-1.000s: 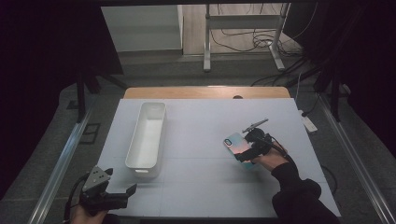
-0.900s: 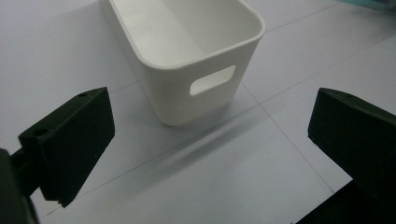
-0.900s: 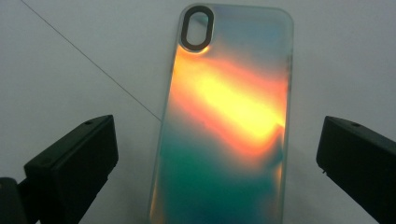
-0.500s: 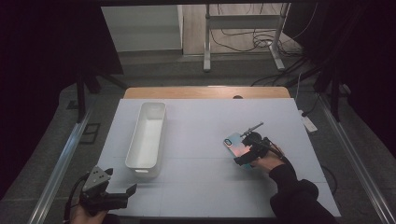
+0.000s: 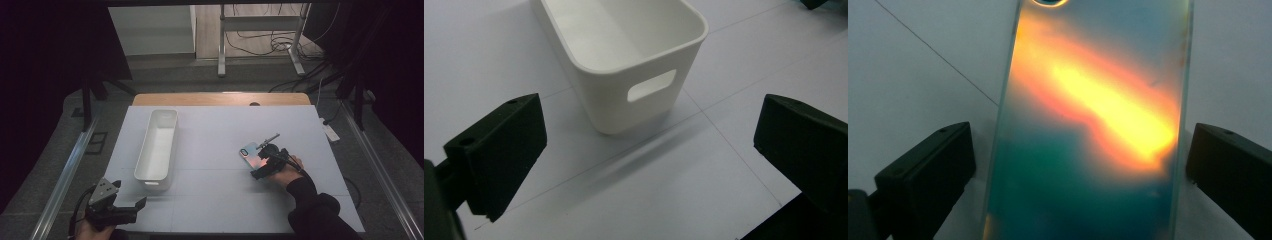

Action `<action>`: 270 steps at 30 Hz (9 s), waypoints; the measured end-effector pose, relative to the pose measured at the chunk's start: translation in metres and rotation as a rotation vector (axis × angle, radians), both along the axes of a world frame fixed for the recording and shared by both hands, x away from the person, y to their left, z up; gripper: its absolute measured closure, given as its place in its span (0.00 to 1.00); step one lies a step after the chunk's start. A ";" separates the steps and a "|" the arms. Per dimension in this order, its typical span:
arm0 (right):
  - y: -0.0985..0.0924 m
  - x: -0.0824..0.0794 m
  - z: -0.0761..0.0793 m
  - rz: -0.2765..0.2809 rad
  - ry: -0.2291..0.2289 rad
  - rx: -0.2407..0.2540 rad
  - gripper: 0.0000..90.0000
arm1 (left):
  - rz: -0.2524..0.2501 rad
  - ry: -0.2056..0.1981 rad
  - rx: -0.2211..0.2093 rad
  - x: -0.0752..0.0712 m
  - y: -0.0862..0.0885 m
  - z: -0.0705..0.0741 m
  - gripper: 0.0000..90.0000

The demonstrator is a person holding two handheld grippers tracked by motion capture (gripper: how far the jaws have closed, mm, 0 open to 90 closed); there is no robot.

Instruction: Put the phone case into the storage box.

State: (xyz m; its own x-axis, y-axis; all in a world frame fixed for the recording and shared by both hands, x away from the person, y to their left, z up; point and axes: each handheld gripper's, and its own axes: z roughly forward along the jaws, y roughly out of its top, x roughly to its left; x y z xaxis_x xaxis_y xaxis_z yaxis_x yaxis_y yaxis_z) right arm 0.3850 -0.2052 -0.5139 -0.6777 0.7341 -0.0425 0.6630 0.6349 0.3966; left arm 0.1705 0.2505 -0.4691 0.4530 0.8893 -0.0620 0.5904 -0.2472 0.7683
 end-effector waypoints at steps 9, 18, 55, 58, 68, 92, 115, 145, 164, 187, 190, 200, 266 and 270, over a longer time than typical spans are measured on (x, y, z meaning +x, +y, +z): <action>0.002 -0.005 0.006 -0.004 0.009 0.000 0.17 | 0.002 -0.001 0.010 0.000 -0.001 0.000 0.01; 0.002 -0.005 0.007 -0.010 0.018 -0.002 0.19 | 0.019 0.004 -0.010 0.000 0.001 0.000 0.02; -0.006 -0.024 0.047 0.039 -0.100 0.192 0.19 | 0.007 -0.060 0.000 -0.002 -0.005 0.009 0.00; -0.008 -0.026 0.050 0.041 -0.109 0.211 0.19 | -0.003 -0.065 -0.012 0.000 -0.007 0.010 0.00; -0.009 -0.032 0.058 0.060 -0.123 0.268 0.19 | -0.062 -0.087 -0.060 0.011 -0.016 0.017 0.00; -0.015 -0.048 0.074 0.099 -0.151 0.384 0.19 | -0.288 -0.071 -0.164 0.047 -0.052 0.026 0.00; -0.024 -0.062 0.089 0.128 -0.185 0.473 0.19 | -0.470 -0.082 -0.242 0.084 -0.093 0.036 0.00; -0.032 -0.079 0.102 0.212 -0.221 0.630 0.19 | -0.648 -0.090 -0.357 0.116 -0.143 0.049 0.00; -0.025 -0.085 0.104 0.266 -0.225 0.671 0.19 | -0.703 -0.076 -0.388 0.124 -0.163 0.049 0.00; -0.013 -0.091 0.105 0.315 -0.214 0.703 0.19 | -0.808 -0.061 -0.418 0.130 -0.183 0.053 0.03; -0.013 -0.091 0.105 0.317 -0.215 0.707 0.19 | -0.819 -0.056 -0.418 0.130 -0.182 0.053 0.15; -0.013 -0.091 0.105 0.328 -0.208 0.733 0.19 | -0.877 -0.041 -0.448 0.127 -0.180 0.055 0.57; -0.004 -0.087 0.084 0.359 -0.130 0.547 0.04 | -0.849 0.019 -0.315 0.129 -0.178 0.046 0.98; -0.004 -0.088 0.084 0.348 -0.135 0.537 0.03 | -0.823 0.015 -0.309 0.130 -0.174 0.047 0.98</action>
